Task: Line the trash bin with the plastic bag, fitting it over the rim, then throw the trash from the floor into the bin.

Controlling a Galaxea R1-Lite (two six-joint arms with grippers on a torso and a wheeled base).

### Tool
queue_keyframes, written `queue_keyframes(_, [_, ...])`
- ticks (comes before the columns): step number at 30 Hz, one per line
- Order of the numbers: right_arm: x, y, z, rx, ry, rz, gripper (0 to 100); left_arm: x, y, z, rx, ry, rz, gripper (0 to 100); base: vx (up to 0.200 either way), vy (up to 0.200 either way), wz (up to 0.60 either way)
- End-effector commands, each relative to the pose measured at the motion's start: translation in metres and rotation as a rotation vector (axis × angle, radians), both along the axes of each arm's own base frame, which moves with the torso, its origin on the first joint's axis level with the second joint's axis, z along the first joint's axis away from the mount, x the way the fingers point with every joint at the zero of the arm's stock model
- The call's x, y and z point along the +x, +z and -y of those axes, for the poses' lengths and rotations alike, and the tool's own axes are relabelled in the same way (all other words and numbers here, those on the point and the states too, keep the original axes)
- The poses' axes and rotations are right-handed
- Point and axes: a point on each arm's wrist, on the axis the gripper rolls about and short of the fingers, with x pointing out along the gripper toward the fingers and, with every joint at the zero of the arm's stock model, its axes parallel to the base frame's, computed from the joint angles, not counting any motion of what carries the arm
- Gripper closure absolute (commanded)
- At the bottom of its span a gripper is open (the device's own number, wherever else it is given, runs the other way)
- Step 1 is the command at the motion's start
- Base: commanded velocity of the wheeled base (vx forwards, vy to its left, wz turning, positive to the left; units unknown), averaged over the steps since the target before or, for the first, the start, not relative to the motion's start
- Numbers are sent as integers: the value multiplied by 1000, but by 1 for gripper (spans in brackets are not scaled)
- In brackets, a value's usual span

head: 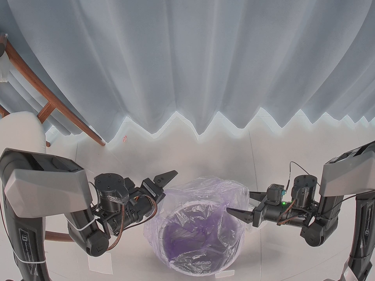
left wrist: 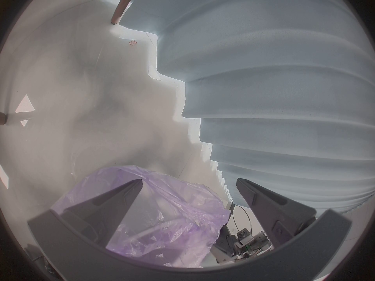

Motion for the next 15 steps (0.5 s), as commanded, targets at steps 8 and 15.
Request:
queue_keyframes(8, [14,8,-2,216,-96,-173,100,3,-7,-2,9,8,-16,0,0,0,0])
queue_keyframes(15, [22,-4,-6,311,-147,-319,100,8,-29,-1,41,16,-62,0,0,0,0])
